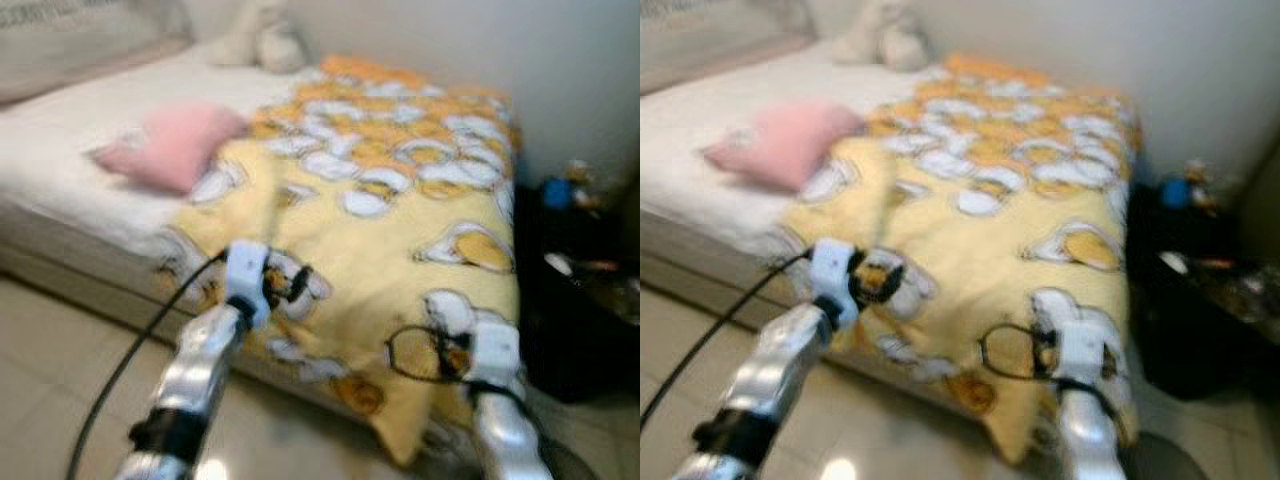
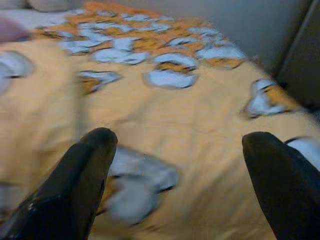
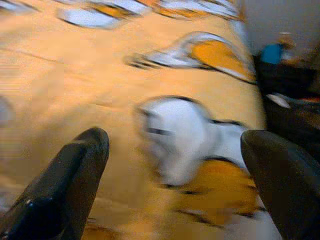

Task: Clean up the room

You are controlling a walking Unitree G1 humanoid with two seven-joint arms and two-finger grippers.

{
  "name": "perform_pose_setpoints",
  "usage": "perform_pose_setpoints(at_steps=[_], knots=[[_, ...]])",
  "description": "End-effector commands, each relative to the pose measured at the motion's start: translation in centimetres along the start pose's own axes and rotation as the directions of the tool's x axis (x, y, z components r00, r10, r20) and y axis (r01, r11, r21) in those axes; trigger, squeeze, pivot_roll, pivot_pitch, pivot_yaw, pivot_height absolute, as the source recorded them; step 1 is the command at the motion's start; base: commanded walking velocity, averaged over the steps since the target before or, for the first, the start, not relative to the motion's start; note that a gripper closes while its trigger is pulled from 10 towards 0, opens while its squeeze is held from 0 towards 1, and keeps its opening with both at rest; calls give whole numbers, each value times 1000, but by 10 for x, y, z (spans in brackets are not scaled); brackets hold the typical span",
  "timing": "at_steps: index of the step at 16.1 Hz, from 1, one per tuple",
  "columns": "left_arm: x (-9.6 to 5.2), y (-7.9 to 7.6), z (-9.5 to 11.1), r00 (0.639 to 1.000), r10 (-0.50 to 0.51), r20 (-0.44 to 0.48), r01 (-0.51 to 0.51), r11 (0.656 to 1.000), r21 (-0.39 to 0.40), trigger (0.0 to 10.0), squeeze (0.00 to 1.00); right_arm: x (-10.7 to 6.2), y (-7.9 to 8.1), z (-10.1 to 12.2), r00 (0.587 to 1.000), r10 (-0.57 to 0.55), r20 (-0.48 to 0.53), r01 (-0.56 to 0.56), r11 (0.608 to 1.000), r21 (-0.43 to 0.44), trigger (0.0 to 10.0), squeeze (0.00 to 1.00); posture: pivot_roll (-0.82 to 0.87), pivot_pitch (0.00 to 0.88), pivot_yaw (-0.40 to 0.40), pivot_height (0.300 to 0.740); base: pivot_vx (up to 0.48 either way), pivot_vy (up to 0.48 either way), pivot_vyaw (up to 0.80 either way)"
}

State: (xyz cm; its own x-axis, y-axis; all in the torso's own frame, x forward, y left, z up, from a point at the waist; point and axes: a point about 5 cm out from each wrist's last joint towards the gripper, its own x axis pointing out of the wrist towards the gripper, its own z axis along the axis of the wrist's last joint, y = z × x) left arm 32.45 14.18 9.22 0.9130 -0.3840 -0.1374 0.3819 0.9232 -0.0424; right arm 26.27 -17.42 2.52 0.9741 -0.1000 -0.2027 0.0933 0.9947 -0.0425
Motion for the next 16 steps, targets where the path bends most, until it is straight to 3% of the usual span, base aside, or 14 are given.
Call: perform_pose_setpoints(at_steps=[1,3,4,6,9,11,12,16], knots=[[6,-10,4,999,-39,16,39,999,-6,10000,0,0,-8,2,1000,-29,10,29,999,-16,10000,0,127,0,37,740,0,461,-788],[5,-13,-3,1000,-11,10,10,999,39,10000,0,1,-10,5,999,-45,26,45,999,-21,10000,0,120,0,39,740,0,463,-359],[6,-12,-5,998,57,17,-58,992,110,10000,0,2,-11,4,999,-48,24,48,999,-24,10000,0,120,0,39,740,0,0,0],[8,-17,-4,998,55,32,-56,998,30,10000,0,1,-10,4,998,-49,29,50,999,-17,10000,0,117,0,39,740,0,0,0],[11,-16,3,992,90,91,-85,995,-55,10000,0,1,-7,4,998,-51,36,52,998,-18,10000,0,112,0,39,740,470,0,0],[9,-1,6,971,211,111,-195,971,-139,10000,0,2,-21,12,983,-166,78,164,986,28,10000,0,108,0,37,740,414,142,0],[9,3,7,969,227,99,-212,966,-146,10000,0,2,-24,13,981,-180,76,177,983,42,10000,0,109,0,38,740,341,337,0],[13,-4,11,984,136,116,-128,989,-76,10000,0,4,-20,22,982,-140,124,145,989,-32,10000,0,108,0,39,740,314,363,0]])
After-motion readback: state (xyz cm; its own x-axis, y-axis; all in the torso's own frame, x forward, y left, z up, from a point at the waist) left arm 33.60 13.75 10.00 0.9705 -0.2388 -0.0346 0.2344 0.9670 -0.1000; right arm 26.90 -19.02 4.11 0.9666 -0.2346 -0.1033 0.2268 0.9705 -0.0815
